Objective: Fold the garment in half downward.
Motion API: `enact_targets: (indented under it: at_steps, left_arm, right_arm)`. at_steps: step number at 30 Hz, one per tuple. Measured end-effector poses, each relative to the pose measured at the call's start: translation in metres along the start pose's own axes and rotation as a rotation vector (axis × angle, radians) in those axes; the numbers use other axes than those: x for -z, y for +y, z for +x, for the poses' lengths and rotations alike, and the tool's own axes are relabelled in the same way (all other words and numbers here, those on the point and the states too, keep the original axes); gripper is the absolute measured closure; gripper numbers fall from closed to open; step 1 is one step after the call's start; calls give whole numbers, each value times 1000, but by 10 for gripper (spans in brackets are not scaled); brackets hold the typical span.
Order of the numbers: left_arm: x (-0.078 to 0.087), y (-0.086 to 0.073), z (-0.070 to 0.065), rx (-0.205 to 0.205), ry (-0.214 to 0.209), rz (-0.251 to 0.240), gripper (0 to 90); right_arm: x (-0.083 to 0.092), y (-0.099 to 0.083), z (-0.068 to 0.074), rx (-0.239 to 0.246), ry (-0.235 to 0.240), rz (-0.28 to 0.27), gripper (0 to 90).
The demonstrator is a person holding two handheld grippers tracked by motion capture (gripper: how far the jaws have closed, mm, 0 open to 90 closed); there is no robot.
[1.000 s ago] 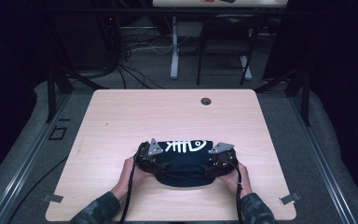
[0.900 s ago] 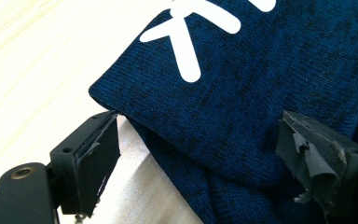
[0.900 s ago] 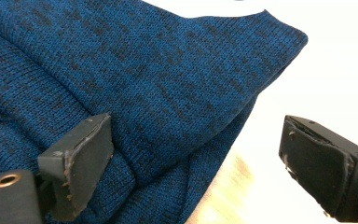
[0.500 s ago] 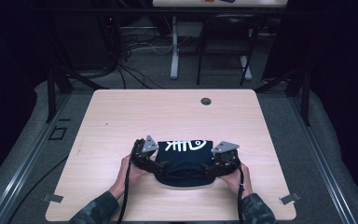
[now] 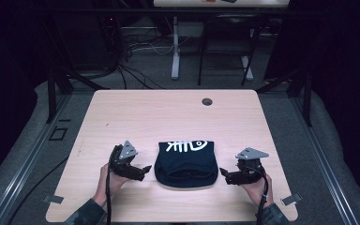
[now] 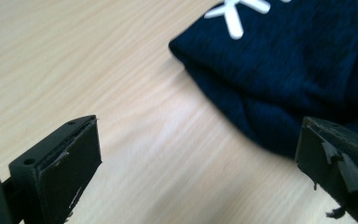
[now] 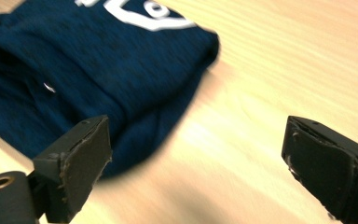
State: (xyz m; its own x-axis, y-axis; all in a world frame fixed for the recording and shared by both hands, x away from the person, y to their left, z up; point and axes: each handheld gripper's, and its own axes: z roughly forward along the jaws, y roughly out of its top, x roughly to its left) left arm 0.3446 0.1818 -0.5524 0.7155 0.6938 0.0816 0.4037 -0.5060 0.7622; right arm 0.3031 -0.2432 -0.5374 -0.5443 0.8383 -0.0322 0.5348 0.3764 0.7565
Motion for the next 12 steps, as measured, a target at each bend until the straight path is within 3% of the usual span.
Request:
enact_targets:
  at_steps: [4, 12]
  left_arm:
    - [2, -11, 2, 19, -10, 19, 0]
    - [-5, -19, 0, -3, -31, 72, 0]
  right_arm:
    - [2, -11, -3, -16, -5, 23, 78]
    - [-2, -27, -3, -15, -7, 85, 81]
